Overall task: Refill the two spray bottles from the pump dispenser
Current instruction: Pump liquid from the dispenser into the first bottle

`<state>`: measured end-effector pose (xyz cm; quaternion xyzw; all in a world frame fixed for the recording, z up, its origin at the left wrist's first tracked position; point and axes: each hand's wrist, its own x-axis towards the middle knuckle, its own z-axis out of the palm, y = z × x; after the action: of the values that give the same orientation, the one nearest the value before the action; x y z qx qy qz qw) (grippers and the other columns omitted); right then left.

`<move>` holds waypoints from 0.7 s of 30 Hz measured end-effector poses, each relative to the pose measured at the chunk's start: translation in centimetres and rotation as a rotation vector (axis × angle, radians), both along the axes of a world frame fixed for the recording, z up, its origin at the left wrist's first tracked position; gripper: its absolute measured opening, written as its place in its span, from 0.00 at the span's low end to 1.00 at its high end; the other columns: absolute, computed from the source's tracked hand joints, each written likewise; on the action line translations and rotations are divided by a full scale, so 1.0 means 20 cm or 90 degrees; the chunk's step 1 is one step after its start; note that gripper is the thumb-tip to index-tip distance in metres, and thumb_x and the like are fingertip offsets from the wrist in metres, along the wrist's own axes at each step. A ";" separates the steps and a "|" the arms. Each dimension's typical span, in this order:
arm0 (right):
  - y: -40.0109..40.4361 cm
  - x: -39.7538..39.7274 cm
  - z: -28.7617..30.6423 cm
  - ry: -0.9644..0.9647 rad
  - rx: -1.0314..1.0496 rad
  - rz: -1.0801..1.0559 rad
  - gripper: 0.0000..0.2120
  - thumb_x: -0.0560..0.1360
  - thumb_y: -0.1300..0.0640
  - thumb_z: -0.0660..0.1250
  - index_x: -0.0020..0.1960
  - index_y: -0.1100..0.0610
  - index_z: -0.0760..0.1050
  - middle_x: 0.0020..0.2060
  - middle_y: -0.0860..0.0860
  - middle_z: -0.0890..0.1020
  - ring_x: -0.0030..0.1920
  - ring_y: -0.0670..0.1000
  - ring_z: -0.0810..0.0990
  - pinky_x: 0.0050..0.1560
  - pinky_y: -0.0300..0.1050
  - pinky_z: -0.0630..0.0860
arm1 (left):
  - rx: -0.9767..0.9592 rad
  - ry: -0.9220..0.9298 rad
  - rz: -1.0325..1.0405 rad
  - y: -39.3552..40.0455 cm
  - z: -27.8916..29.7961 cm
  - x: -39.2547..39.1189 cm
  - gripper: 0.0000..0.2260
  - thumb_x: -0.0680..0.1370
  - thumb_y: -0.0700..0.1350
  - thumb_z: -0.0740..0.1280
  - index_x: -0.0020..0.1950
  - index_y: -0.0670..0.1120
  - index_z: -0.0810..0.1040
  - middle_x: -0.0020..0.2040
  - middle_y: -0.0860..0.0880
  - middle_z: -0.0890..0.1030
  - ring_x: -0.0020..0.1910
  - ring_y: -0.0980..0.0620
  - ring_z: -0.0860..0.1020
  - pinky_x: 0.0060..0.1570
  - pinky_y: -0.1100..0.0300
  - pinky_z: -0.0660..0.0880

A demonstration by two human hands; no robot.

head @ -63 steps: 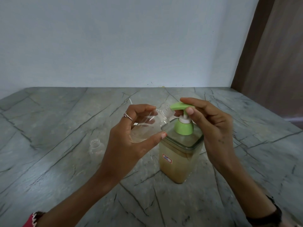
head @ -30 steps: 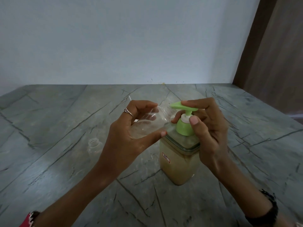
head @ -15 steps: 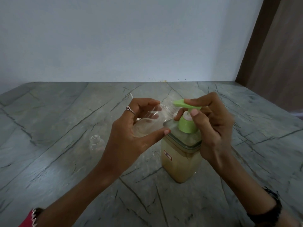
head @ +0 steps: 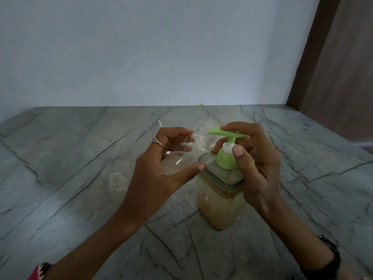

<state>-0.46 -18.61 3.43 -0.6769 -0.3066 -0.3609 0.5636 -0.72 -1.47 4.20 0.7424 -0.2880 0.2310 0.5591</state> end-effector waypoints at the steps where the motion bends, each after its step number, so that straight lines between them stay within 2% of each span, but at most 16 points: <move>1: 0.00 0.00 0.00 0.000 0.003 0.003 0.10 0.75 0.52 0.57 0.55 0.49 0.73 0.40 0.49 0.82 0.40 0.52 0.83 0.37 0.54 0.79 | 0.000 -0.001 0.000 0.00 0.00 0.00 0.21 0.65 0.52 0.73 0.55 0.56 0.73 0.53 0.57 0.80 0.51 0.57 0.80 0.49 0.67 0.76; 4: 0.00 0.00 0.02 -0.002 0.010 0.006 0.08 0.75 0.52 0.59 0.52 0.43 0.74 0.38 0.48 0.83 0.39 0.52 0.83 0.35 0.54 0.78 | 0.002 0.001 -0.003 0.00 0.00 0.00 0.21 0.65 0.52 0.73 0.56 0.56 0.73 0.53 0.57 0.80 0.51 0.56 0.80 0.49 0.68 0.75; 7: 0.01 0.01 0.04 0.021 0.024 0.003 0.07 0.74 0.51 0.61 0.45 0.39 0.73 0.36 0.45 0.83 0.37 0.51 0.84 0.33 0.53 0.78 | 0.003 0.002 -0.006 0.00 -0.01 0.00 0.21 0.65 0.51 0.74 0.56 0.56 0.72 0.53 0.57 0.80 0.51 0.56 0.80 0.49 0.68 0.75; 12: 0.01 0.02 0.05 0.030 0.023 -0.016 0.06 0.72 0.52 0.59 0.38 0.41 0.70 0.35 0.42 0.83 0.36 0.51 0.84 0.34 0.50 0.78 | 0.020 -0.011 -0.006 0.00 -0.01 0.00 0.21 0.66 0.51 0.73 0.56 0.54 0.72 0.54 0.58 0.79 0.53 0.60 0.79 0.50 0.71 0.74; 15: 0.00 0.02 0.04 0.013 0.025 -0.005 0.06 0.73 0.52 0.59 0.42 0.41 0.72 0.35 0.46 0.83 0.37 0.51 0.84 0.34 0.49 0.78 | 0.016 -0.011 -0.005 0.00 -0.01 0.00 0.21 0.65 0.52 0.73 0.56 0.56 0.72 0.54 0.58 0.79 0.52 0.59 0.79 0.49 0.71 0.74; 17: 0.00 0.01 0.03 0.004 0.028 0.009 0.06 0.74 0.52 0.59 0.47 0.44 0.73 0.36 0.49 0.83 0.37 0.53 0.83 0.35 0.52 0.78 | 0.017 -0.009 -0.003 0.00 -0.01 0.00 0.21 0.65 0.52 0.73 0.56 0.56 0.72 0.54 0.58 0.79 0.52 0.59 0.80 0.49 0.70 0.75; 21: 0.00 0.01 0.02 -0.007 0.002 0.009 0.09 0.75 0.52 0.57 0.54 0.46 0.72 0.39 0.48 0.82 0.39 0.53 0.83 0.36 0.56 0.78 | 0.013 -0.011 0.001 0.01 0.00 0.01 0.21 0.65 0.53 0.73 0.55 0.61 0.72 0.53 0.59 0.79 0.51 0.59 0.80 0.48 0.70 0.75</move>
<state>-0.27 -18.59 3.82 -0.6720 -0.3139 -0.3609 0.5654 -0.60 -1.33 4.12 0.7465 -0.2943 0.2348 0.5487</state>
